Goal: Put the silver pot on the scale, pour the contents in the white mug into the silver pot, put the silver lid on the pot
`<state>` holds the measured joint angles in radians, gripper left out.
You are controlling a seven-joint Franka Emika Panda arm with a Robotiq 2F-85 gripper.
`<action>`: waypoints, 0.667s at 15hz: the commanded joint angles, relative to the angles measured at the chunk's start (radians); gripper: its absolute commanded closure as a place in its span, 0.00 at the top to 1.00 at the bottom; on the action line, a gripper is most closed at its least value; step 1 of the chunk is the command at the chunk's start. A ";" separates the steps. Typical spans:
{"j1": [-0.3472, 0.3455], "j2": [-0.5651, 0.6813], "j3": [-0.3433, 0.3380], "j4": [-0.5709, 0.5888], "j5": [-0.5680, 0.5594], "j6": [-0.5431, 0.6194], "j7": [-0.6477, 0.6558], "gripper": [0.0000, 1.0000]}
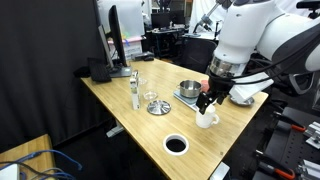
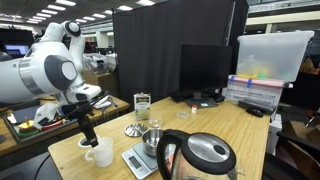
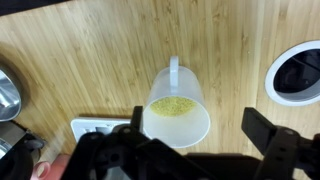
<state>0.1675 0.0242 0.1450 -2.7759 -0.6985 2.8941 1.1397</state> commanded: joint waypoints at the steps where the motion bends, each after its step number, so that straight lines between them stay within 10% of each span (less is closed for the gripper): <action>1: -0.027 0.052 -0.022 -0.001 -0.117 0.062 0.115 1.00; 10: -0.093 0.180 -0.110 -0.006 -0.599 0.178 0.512 1.00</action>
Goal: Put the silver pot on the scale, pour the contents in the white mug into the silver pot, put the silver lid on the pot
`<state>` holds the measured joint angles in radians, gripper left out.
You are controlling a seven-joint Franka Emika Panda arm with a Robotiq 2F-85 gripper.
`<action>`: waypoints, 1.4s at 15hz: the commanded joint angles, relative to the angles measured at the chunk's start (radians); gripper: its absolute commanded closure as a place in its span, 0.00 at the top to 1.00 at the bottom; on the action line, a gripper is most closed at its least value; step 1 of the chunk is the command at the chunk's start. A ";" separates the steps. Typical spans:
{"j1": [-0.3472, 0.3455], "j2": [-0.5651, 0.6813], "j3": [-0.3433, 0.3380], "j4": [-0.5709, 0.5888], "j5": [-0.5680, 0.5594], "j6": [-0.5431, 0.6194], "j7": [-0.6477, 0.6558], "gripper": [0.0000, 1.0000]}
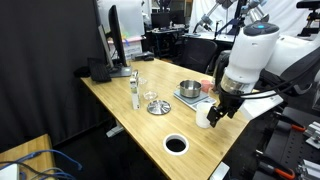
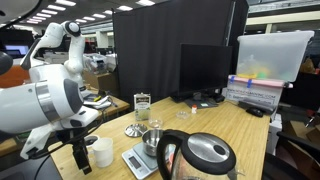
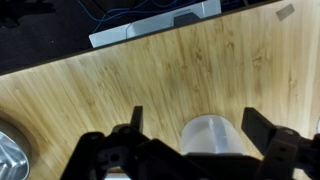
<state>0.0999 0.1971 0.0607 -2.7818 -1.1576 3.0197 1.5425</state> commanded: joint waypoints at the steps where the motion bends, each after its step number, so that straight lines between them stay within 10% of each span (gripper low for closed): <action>1: -0.030 0.005 -0.036 0.000 -0.199 0.060 0.154 1.00; 10: 0.010 -0.053 -0.032 0.005 -0.555 0.055 0.463 1.00; 21: 0.063 -0.057 -0.005 0.021 -0.574 -0.028 0.484 1.00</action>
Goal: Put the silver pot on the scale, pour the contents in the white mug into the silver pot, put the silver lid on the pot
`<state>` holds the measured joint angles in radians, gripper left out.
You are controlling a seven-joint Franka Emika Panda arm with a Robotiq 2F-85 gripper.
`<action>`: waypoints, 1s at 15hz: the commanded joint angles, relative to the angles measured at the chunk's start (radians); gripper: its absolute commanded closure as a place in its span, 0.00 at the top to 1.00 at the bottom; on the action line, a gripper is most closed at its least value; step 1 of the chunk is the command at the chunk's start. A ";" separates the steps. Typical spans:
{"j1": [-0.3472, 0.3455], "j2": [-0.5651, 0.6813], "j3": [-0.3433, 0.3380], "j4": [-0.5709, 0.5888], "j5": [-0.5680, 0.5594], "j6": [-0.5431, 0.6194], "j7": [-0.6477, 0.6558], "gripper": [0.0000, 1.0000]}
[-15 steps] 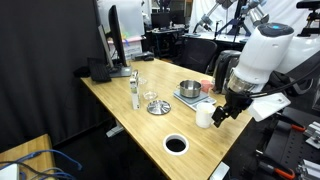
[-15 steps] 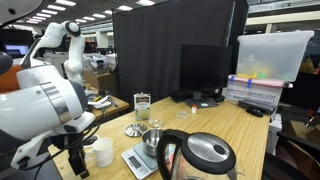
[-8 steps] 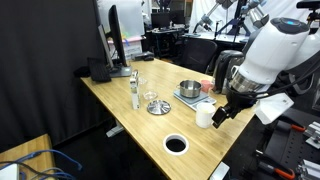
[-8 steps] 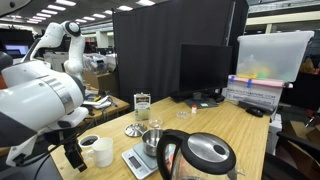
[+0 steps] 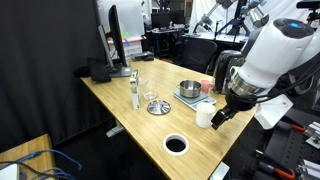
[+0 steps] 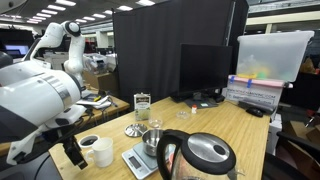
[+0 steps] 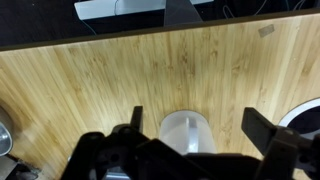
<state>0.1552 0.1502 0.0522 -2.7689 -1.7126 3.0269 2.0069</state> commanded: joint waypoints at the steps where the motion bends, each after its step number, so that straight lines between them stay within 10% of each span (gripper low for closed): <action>1: 0.007 -0.007 0.004 0.011 -0.019 -0.043 0.020 1.00; 5: 0.011 0.019 0.006 0.035 -0.007 -0.048 0.006 0.96; 15: 0.007 0.072 0.000 0.085 0.005 -0.062 -0.006 0.21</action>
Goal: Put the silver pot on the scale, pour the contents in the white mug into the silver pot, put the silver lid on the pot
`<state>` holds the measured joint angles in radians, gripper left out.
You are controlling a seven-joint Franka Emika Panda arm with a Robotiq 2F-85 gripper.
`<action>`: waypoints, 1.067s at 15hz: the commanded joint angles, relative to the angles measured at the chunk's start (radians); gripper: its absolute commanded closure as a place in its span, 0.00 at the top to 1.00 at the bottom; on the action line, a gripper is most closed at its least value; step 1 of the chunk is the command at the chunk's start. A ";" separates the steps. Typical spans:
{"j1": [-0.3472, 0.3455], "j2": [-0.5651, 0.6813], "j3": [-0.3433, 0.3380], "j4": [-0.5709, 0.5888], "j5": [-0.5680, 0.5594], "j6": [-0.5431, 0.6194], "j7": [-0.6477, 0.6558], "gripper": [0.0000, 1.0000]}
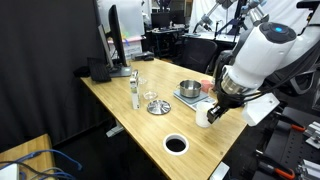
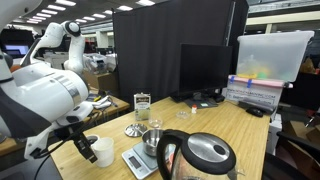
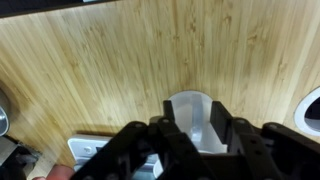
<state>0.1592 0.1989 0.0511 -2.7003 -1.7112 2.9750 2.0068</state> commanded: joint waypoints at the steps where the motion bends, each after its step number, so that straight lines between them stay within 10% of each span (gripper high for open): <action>1: 0.004 0.028 0.002 0.019 0.005 -0.010 -0.007 0.13; 4: 0.005 0.044 0.002 0.024 0.010 -0.010 -0.012 0.00; 16: 0.001 -0.030 -0.009 -0.015 0.071 -0.002 -0.191 0.02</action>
<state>0.1630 0.2132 0.0516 -2.6872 -1.6915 2.9752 1.9211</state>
